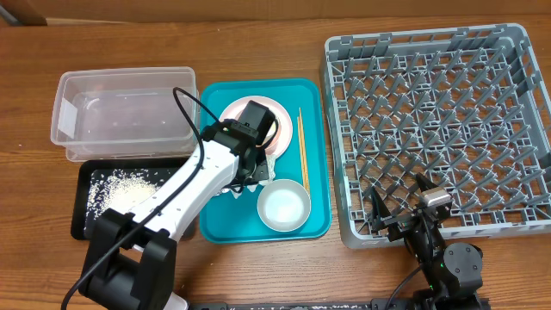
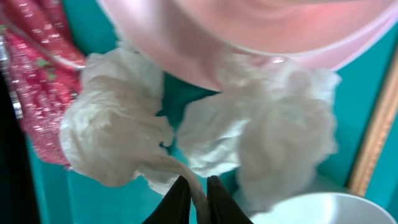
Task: Sort waste into correct bins and load items into the dishwasher
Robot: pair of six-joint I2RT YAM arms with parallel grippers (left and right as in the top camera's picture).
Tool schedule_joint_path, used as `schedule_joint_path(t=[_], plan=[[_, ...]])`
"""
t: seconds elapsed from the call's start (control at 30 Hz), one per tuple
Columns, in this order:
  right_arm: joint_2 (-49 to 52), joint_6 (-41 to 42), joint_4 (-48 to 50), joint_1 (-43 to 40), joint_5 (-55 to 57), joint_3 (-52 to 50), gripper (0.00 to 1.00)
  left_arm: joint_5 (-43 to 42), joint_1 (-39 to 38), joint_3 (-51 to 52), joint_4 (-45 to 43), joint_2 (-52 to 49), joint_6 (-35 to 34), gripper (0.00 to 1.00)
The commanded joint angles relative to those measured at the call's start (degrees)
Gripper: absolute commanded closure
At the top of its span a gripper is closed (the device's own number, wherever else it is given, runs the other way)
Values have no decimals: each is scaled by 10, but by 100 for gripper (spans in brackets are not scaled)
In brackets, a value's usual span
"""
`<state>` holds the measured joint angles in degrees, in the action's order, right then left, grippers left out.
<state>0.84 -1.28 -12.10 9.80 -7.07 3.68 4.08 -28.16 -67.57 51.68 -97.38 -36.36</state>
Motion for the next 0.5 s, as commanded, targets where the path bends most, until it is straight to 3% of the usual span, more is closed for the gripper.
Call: schedule_joint_path(t=[0.0, 0.27, 0.47], plan=[[-7, -1, 1, 2, -1, 0, 0, -9, -23, -12, -14, 7, 14, 86], [-7, 0, 1, 2, -1, 0, 0, -5, -35, -11, -33, -7, 17, 76], [-7, 0, 1, 2, -1, 0, 0, -5, -35, -11, -37, -29, 17, 45]])
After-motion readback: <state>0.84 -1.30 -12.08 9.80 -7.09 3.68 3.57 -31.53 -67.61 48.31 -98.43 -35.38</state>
